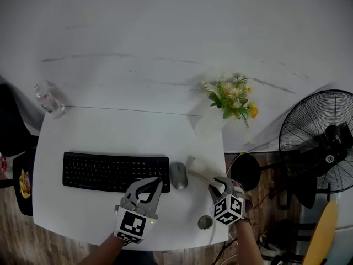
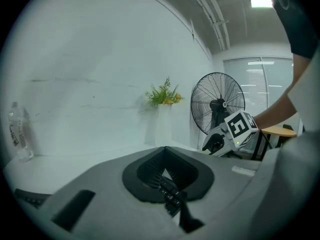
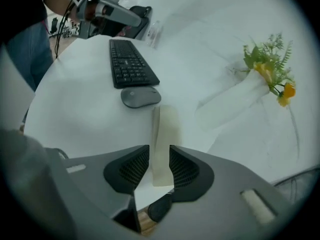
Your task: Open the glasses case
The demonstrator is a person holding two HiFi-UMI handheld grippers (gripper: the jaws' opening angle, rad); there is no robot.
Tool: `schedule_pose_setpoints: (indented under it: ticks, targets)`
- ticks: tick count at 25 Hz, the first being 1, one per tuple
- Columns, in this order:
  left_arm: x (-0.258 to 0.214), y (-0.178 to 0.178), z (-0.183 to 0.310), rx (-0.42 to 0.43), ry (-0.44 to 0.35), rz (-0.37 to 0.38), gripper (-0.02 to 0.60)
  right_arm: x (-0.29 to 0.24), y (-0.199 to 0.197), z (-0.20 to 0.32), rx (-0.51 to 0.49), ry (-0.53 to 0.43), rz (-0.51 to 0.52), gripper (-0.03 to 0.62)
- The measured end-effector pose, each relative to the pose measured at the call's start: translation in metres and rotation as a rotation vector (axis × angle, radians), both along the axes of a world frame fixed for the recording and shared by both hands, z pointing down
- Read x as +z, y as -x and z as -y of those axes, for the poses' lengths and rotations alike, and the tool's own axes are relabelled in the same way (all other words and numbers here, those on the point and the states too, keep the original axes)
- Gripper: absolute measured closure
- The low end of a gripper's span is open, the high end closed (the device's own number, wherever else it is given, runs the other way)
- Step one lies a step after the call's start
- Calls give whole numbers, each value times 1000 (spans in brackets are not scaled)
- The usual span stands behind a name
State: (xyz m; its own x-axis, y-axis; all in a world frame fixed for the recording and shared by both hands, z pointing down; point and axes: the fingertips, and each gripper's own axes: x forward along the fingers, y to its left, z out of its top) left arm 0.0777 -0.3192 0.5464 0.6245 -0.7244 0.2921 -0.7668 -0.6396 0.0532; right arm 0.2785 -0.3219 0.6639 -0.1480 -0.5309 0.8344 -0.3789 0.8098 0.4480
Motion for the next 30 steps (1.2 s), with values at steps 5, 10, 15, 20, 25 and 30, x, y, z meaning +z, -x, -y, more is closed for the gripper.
schedule_pose_setpoints:
  ticks: [5, 10, 15, 20, 25, 30]
  targets:
    - [2, 5, 2, -13, 11, 5, 574, 13, -6, 4, -34, 30, -93, 457]
    - [0, 8, 3, -25, 19, 0, 574, 18, -9, 5, -43, 55, -146, 467]
    - [0, 8, 4, -8, -6, -1, 574, 21, -10, 5, -58, 70, -171, 480]
    - [2, 8, 4, -7, 10, 1, 574, 19, -10, 6, -59, 71, -168, 497]
    - [0, 5, 3, 4, 8, -2, 574, 11, -11, 7, -55, 56, -168, 526]
    - [-1, 4, 3, 8, 6, -3, 574, 1, -15, 15, -44, 31, -170, 551]
